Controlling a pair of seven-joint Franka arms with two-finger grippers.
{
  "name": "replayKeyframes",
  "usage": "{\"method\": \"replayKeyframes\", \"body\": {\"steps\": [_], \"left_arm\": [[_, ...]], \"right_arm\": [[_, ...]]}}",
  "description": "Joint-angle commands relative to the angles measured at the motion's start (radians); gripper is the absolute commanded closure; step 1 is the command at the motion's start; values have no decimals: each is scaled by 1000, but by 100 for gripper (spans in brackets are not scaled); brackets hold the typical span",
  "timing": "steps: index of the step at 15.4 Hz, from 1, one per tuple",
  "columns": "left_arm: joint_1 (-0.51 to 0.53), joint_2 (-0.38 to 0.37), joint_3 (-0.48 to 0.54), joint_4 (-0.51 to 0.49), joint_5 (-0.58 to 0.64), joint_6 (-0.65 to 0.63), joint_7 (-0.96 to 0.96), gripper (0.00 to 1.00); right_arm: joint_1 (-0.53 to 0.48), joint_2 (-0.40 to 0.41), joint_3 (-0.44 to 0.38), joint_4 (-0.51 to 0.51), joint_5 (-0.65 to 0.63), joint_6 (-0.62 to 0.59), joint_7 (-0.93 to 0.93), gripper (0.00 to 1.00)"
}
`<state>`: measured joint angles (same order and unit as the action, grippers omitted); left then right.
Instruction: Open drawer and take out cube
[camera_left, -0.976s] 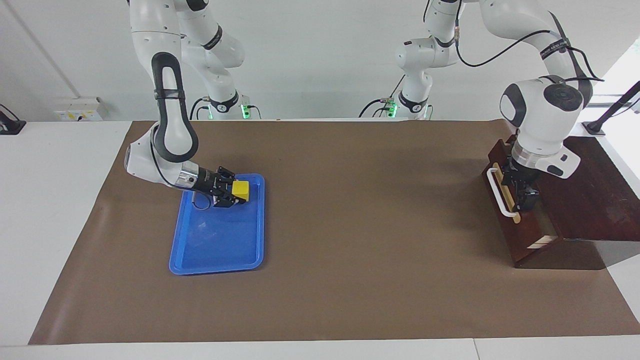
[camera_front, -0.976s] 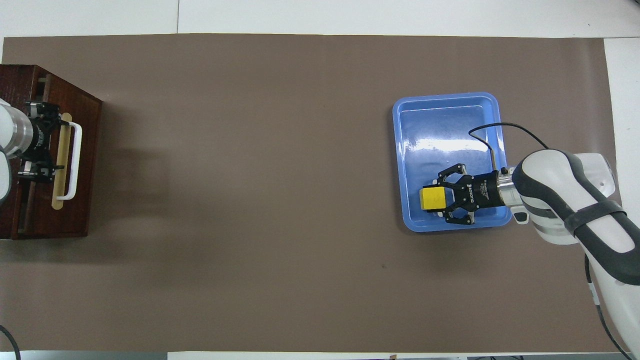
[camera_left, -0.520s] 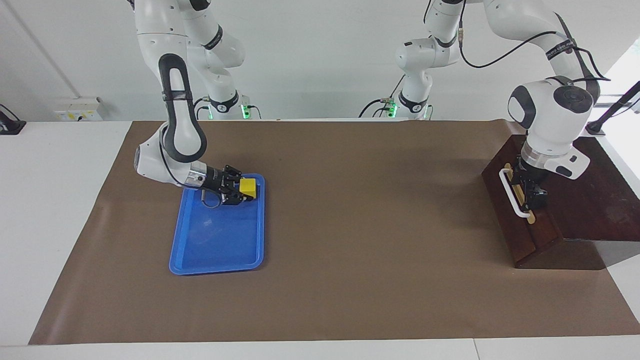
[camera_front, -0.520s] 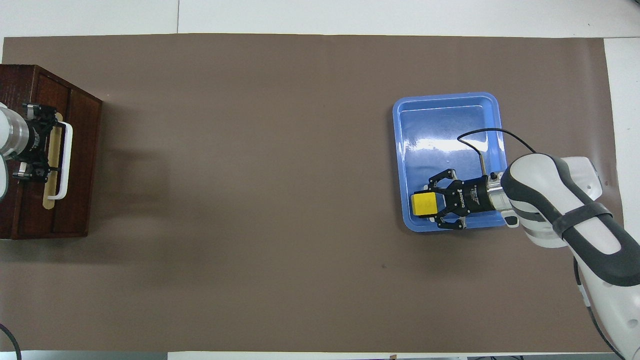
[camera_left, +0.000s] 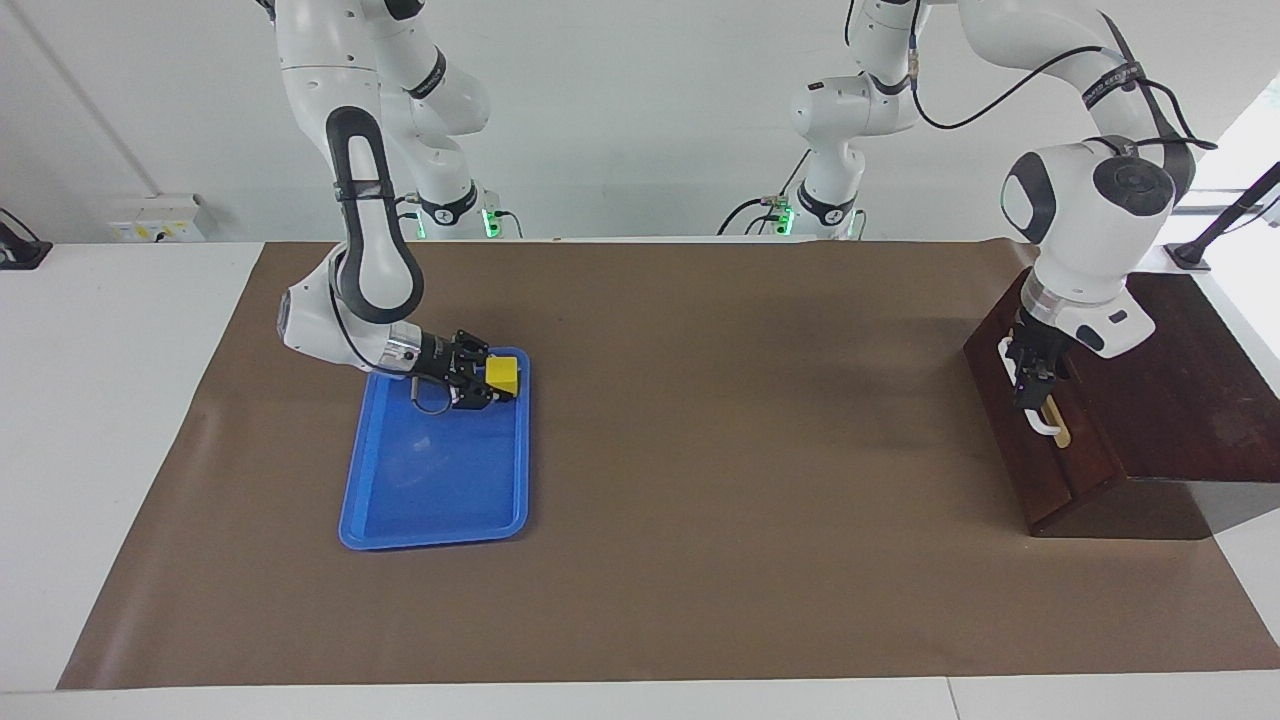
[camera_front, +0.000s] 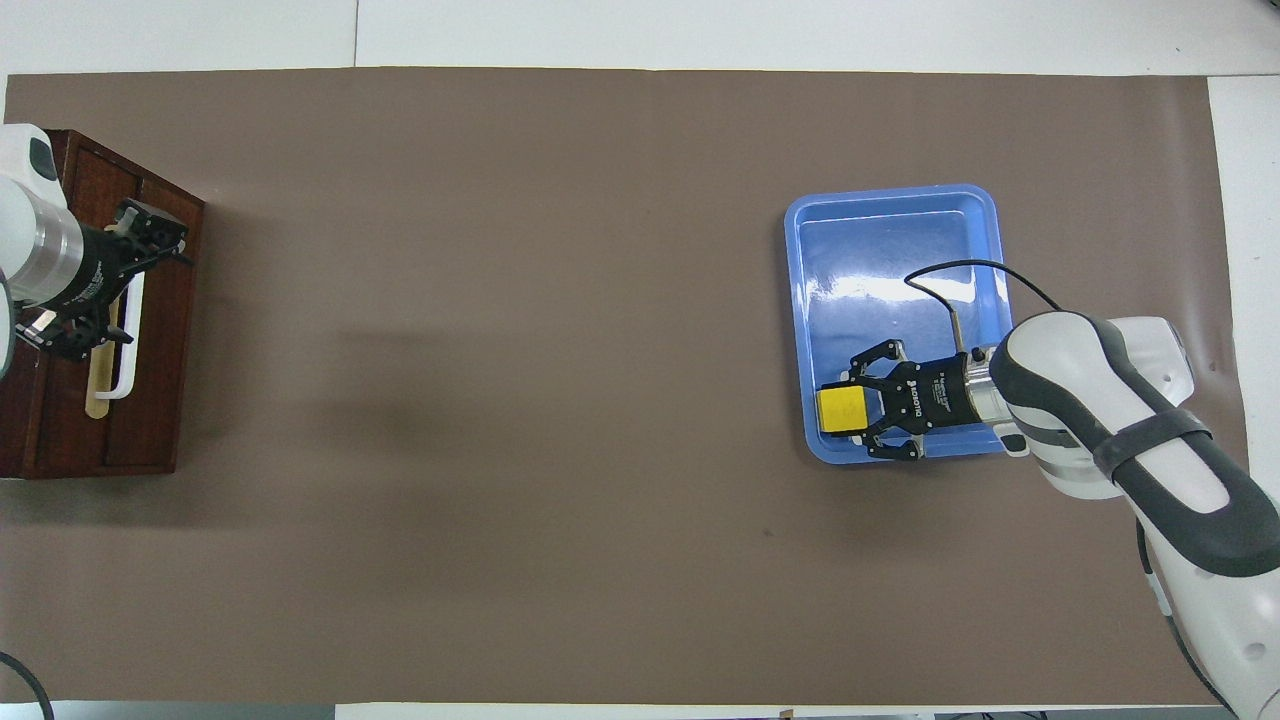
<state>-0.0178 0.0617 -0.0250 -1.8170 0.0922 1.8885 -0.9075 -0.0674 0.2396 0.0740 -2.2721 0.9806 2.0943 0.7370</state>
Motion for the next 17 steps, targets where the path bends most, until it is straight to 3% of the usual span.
{"method": "replayKeyframes", "body": {"steps": [1,2,3,9,12,17], "left_arm": [[-40,-42,11,63,-60,-167,235,0],[-60,-42,10,88,-63,-214,330,0],[-79,-40,11,108,-65,-251,390,0],[33,-53,-73,120,-89,-348,691,0],[33,-111,-75,105,-94,-361,785,0],[18,-118,-70,93,-94,-370,860,0]], "right_arm": [[-5,-13,3,-27,18,30,-36,74],[-5,-13,3,-27,18,32,-38,23],[-3,-13,3,-27,18,33,-38,0],[-6,-13,3,-20,18,30,-28,0],[-6,-10,3,8,18,18,2,0],[-11,0,1,86,0,-43,56,0]]}}
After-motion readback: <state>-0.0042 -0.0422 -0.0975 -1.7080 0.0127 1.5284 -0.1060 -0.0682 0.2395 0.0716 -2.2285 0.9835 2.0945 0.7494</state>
